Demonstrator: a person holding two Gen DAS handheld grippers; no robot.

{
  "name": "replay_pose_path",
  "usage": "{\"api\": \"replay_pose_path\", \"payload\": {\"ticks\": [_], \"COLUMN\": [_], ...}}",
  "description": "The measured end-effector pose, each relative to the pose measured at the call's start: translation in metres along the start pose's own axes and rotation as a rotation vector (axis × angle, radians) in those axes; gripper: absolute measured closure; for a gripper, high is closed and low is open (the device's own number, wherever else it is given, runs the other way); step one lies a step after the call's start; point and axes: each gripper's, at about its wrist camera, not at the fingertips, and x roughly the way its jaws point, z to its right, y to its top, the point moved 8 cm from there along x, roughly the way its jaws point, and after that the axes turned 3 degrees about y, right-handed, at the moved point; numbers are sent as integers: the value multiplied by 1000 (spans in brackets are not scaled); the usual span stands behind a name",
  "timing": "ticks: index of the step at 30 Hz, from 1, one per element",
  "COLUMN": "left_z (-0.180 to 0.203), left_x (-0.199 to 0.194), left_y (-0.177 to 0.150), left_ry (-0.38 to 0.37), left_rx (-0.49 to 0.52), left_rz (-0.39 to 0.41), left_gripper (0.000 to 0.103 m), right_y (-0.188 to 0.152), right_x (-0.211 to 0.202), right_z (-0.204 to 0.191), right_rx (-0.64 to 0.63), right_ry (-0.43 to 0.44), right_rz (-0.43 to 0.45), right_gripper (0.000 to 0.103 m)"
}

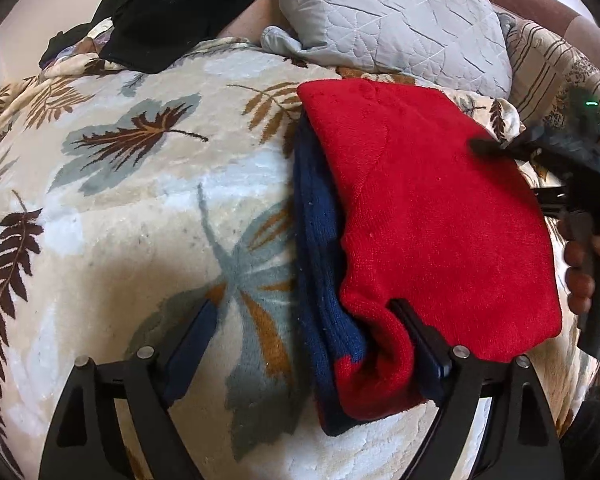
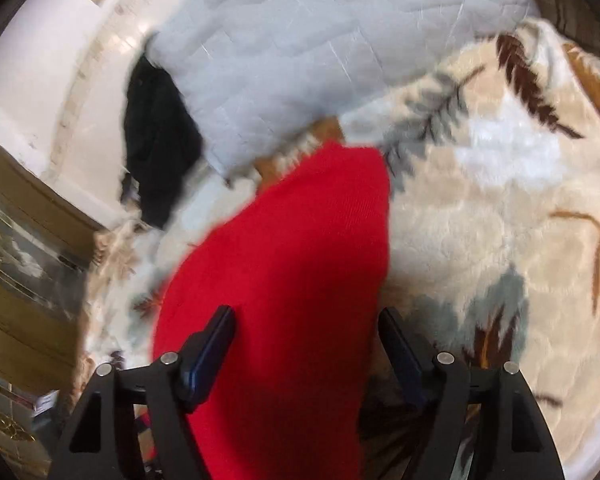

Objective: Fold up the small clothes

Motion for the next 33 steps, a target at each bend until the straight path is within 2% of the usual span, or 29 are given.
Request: {"api": "replay_pose_path", "payload": {"ticks": [2, 5, 7, 9, 11, 12, 14, 15, 17, 18, 21, 25, 27, 30, 33], "left_z": [0, 0, 0, 0, 0, 0, 0, 1, 0, -2, -4, -2, 2, 14, 25], "left_x": [0, -1, -2, -4, -10, -14, -24, -33, -48, -60, -79, -106, -119, -142, -158], "left_y": [0, 1, 0, 0, -1, -2, -2, -3, -4, -4, -10, -22, -25, -23, -20], "left_ry": [0, 9, 22, 35, 49, 58, 72, 70, 87, 114, 142, 178, 185, 163, 166], "left_rx": [-4, -11, -21, -34, -40, -38, -33, -27, -12, -7, -13, -34, -53, -70, -51], "left_rz": [-7, -11, -12, -15, -15, -11, 3, 10, 40, 71, 107, 149, 163, 224, 248], "left_gripper": [13, 13, 13, 13, 13, 14, 14, 14, 14, 14, 14, 14, 14, 13, 4], "right_y": [-3, -12, -24, -40, -64, -74, -86, -86, -89, -92, -113, -162, -183, -190, -190], "right_x": [-15, -48, -79, -94, -87, -75, -48, -53, -78, -93, -130, -153, -158, -159, -170], "right_z": [-3, -22, -47, -65, -82, -80, -56, -50, -60, -67, -80, -82, -80, -81, -82], "right_rx": [5, -72, -118, -169, -238, -262, -249, -235, -192, -206, -279, -307, -305, -326, -341], "right_ry": [-27, -139, -108, -59, -25, -34, -147, -193, -107, -100, -160, -165, -195, -239, -270], "right_rz": [37, 122, 198, 213, 168, 122, 32, 50, 92, 120, 199, 178, 164, 179, 211], "right_gripper": [30, 29, 26, 22, 13, 11, 11, 11, 11, 11, 11, 11, 11, 11, 11]}}
